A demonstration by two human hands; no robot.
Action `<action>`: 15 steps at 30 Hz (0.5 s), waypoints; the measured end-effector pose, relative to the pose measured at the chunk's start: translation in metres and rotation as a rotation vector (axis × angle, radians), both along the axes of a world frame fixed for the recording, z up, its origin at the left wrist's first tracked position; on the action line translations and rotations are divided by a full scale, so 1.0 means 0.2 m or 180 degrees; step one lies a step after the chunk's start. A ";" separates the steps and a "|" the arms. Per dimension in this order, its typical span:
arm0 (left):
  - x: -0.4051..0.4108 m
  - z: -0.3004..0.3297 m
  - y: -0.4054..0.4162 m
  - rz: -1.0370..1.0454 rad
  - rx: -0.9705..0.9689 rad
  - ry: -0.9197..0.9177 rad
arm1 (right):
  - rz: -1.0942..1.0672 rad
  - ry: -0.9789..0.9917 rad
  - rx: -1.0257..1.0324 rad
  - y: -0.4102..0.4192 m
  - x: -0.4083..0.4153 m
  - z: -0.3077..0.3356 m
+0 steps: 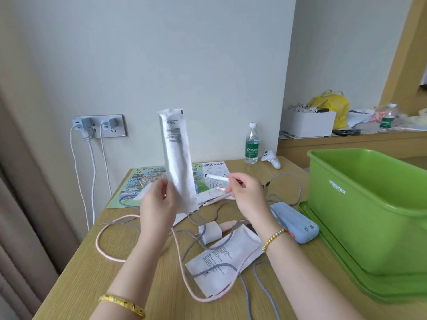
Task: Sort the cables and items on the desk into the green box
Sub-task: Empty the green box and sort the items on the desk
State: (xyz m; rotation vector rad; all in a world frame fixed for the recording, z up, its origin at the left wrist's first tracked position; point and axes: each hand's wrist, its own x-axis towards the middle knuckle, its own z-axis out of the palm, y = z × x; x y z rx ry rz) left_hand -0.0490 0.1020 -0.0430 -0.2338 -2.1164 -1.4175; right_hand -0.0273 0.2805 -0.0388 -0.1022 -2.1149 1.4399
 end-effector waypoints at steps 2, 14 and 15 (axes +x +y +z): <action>0.07 0.08 0.10 -0.0189 -0.0113 0.0061 | -0.0269 0.0255 -0.0020 0.07 0.10 0.08; 0.55 0.51 1.02 -0.2470 0.0732 -0.1459 | -0.2317 0.0294 0.1585 0.75 0.77 0.41; 0.59 0.52 1.08 -0.2560 0.0677 -0.1528 | -0.2468 0.0250 0.1704 0.80 0.81 0.43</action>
